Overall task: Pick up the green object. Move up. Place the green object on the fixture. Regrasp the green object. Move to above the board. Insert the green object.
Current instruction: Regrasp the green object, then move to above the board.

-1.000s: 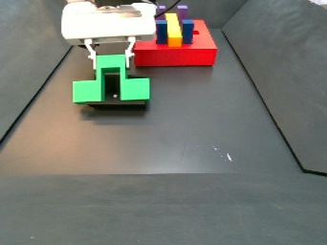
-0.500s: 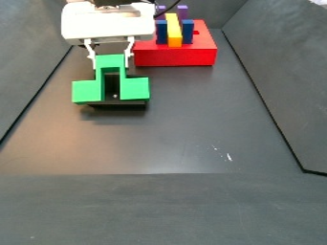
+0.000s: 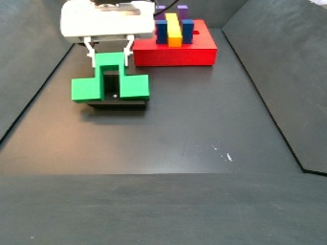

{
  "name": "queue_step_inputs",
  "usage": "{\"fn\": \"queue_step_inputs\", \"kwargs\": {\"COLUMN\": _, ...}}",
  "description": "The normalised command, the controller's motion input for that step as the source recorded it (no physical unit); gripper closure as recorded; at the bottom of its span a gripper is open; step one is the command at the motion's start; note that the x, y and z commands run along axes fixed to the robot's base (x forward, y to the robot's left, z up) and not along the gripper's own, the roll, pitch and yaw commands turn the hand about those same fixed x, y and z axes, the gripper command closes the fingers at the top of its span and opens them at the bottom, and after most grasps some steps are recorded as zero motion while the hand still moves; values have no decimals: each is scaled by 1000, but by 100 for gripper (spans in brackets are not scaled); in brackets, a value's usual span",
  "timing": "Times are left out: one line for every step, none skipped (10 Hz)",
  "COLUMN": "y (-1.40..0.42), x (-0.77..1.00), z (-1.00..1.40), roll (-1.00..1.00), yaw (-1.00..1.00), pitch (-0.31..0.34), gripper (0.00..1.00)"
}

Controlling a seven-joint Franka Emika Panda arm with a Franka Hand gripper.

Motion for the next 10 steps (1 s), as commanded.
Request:
{"fn": "queue_step_inputs", "kwargs": {"y": 0, "x": 0, "z": 0, "roll": 0, "yaw": 0, "pitch": 0, "gripper": 100}}
{"fn": "queue_step_inputs", "kwargs": {"y": 0, "x": 0, "z": 1400, "roll": 0, "yaw": 0, "pitch": 0, "gripper": 100}}
{"fn": "queue_step_inputs", "kwargs": {"y": -11, "x": 6, "z": 1400, "roll": -31, "yaw": 8, "pitch": -24, "gripper": 100}}
{"fn": "queue_step_inputs", "kwargs": {"y": -29, "x": -24, "z": 1400, "roll": -106, "yaw": 10, "pitch": -73, "gripper": 100}}
{"fn": "queue_step_inputs", "kwargs": {"y": -11, "x": -32, "z": 1400, "roll": -85, "yaw": -3, "pitch": -67, "gripper": 100}}
{"fn": "queue_step_inputs", "kwargs": {"y": -33, "x": -17, "z": 1400, "roll": -43, "yaw": -35, "pitch": -18, "gripper": 100}}
{"fn": "queue_step_inputs", "kwargs": {"y": -34, "x": -16, "z": 1400, "roll": -20, "yaw": -38, "pitch": 4, "gripper": 100}}
{"fn": "queue_step_inputs", "kwargs": {"y": -30, "x": -10, "z": 1400, "roll": -18, "yaw": -31, "pitch": 22, "gripper": 100}}
{"fn": "queue_step_inputs", "kwargs": {"y": -22, "x": 9, "z": 761, "roll": -15, "yaw": -25, "pitch": 44, "gripper": 100}}
{"fn": "queue_step_inputs", "kwargs": {"y": -15, "x": 26, "z": 383, "roll": -7, "yaw": -19, "pitch": 71, "gripper": 100}}
